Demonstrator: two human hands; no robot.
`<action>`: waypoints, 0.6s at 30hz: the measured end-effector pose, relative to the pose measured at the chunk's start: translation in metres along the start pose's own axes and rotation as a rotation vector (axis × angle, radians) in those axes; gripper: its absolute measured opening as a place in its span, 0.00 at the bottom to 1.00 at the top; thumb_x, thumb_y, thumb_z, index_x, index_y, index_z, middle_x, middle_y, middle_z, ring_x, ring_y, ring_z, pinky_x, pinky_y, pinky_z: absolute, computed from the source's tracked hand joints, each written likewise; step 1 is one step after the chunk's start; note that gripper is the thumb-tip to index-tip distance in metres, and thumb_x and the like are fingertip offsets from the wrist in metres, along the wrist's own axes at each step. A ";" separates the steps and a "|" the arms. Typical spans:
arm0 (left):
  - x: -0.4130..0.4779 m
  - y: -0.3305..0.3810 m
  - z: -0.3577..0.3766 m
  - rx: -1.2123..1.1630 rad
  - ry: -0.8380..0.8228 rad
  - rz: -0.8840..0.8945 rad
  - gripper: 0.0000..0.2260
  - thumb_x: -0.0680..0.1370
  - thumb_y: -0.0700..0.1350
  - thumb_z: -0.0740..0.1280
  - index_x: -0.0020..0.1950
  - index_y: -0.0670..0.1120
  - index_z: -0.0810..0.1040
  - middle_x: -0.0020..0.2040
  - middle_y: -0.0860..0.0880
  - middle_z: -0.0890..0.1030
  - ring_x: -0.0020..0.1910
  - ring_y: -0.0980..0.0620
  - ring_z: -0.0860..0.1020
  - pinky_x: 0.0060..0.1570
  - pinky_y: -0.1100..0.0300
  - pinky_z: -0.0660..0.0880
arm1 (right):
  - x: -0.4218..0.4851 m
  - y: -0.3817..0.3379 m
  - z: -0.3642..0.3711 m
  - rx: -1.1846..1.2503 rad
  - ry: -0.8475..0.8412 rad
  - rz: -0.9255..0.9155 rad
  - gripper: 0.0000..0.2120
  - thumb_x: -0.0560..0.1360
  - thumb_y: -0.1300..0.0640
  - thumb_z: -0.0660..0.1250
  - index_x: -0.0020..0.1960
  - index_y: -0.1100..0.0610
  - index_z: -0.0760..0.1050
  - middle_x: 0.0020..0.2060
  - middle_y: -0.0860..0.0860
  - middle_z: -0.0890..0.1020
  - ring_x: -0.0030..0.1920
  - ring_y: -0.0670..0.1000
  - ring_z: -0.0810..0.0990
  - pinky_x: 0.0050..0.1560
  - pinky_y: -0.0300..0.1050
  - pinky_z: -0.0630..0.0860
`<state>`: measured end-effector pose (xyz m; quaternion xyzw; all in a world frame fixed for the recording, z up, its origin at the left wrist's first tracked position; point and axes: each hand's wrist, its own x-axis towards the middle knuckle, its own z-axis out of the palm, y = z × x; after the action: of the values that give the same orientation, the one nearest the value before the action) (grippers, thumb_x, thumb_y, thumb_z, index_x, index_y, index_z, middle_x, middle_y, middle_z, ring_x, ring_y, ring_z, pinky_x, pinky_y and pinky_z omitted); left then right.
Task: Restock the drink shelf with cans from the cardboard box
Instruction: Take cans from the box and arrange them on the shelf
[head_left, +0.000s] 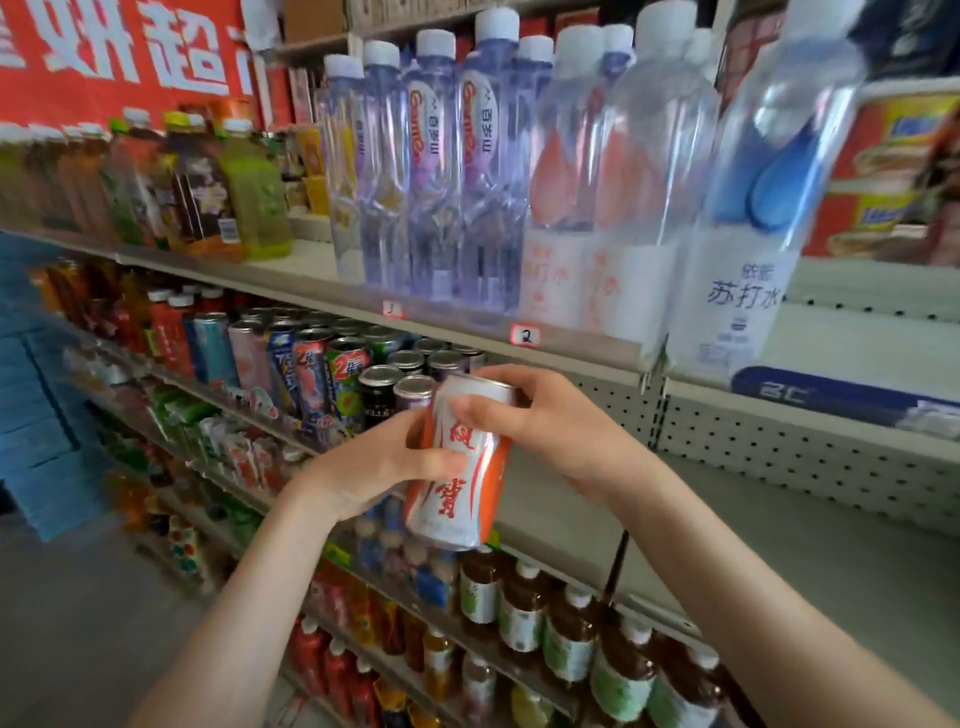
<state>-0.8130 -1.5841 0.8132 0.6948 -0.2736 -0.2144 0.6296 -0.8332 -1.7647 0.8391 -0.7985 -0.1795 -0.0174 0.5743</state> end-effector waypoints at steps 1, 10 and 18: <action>0.006 -0.006 0.000 -0.009 -0.003 -0.024 0.39 0.51 0.60 0.82 0.57 0.47 0.76 0.51 0.47 0.84 0.52 0.48 0.82 0.48 0.57 0.79 | 0.000 0.006 -0.002 0.008 0.008 0.039 0.30 0.62 0.41 0.74 0.58 0.58 0.77 0.49 0.53 0.84 0.49 0.51 0.83 0.55 0.47 0.79; 0.082 -0.063 0.061 -0.085 -0.080 -0.145 0.37 0.53 0.57 0.81 0.58 0.49 0.75 0.49 0.49 0.85 0.51 0.51 0.83 0.50 0.56 0.78 | -0.042 0.065 -0.043 0.112 0.201 0.367 0.09 0.74 0.49 0.69 0.50 0.51 0.75 0.50 0.51 0.82 0.54 0.52 0.81 0.61 0.49 0.76; 0.142 -0.060 0.155 -0.062 -0.285 -0.160 0.24 0.65 0.45 0.77 0.56 0.54 0.71 0.55 0.48 0.81 0.54 0.50 0.79 0.51 0.56 0.76 | -0.097 0.080 -0.136 -0.136 0.317 0.501 0.22 0.70 0.48 0.72 0.57 0.61 0.75 0.49 0.55 0.84 0.49 0.53 0.83 0.54 0.47 0.79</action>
<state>-0.7979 -1.7906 0.7424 0.6573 -0.2972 -0.3685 0.5864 -0.8758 -1.9380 0.7900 -0.8419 0.1166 -0.0114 0.5268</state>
